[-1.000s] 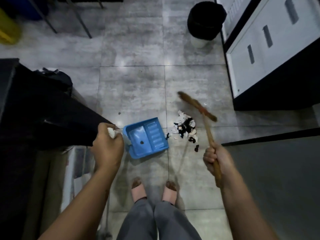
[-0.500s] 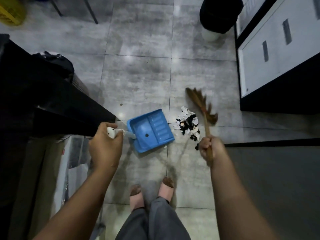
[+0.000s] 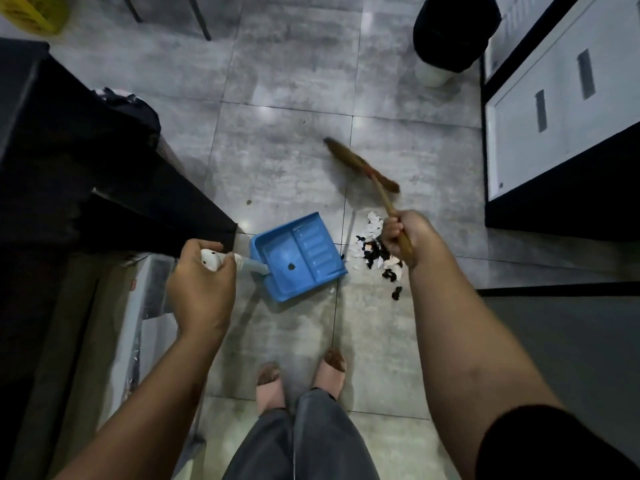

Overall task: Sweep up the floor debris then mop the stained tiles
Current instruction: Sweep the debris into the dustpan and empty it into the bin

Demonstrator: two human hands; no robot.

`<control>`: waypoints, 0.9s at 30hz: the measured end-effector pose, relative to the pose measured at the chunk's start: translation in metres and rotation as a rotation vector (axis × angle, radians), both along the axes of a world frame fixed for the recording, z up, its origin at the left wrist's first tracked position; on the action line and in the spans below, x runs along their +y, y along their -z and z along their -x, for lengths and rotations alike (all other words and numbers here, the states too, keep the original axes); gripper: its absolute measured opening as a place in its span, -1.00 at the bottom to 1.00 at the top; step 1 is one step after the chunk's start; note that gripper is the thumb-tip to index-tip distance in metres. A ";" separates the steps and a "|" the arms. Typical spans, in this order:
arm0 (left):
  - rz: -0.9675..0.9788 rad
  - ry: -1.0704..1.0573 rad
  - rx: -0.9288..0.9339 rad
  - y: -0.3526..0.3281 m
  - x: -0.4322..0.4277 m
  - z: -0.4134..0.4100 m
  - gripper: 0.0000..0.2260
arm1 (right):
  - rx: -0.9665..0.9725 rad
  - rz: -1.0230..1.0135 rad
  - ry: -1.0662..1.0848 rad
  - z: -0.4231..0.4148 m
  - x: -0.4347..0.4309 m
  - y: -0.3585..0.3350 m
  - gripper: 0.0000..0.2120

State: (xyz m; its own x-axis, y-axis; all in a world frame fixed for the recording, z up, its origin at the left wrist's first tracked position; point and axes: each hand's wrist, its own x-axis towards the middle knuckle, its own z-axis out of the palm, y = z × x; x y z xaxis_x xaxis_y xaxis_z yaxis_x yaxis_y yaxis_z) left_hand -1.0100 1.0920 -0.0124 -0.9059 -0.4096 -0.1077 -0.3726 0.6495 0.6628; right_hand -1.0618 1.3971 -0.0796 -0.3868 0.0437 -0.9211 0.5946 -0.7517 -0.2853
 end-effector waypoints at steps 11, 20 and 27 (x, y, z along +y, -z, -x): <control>0.031 0.000 -0.032 -0.010 -0.037 -0.029 -0.89 | -0.104 0.121 0.035 -0.139 -0.022 0.005 -0.72; 0.068 0.022 -0.042 -0.016 -0.067 -0.063 -0.88 | 0.003 0.042 0.281 -0.217 -0.026 -0.036 -0.73; 0.054 0.047 -0.021 -0.011 -0.073 -0.099 -0.88 | 0.013 0.164 0.635 -0.243 -0.060 -0.013 -0.70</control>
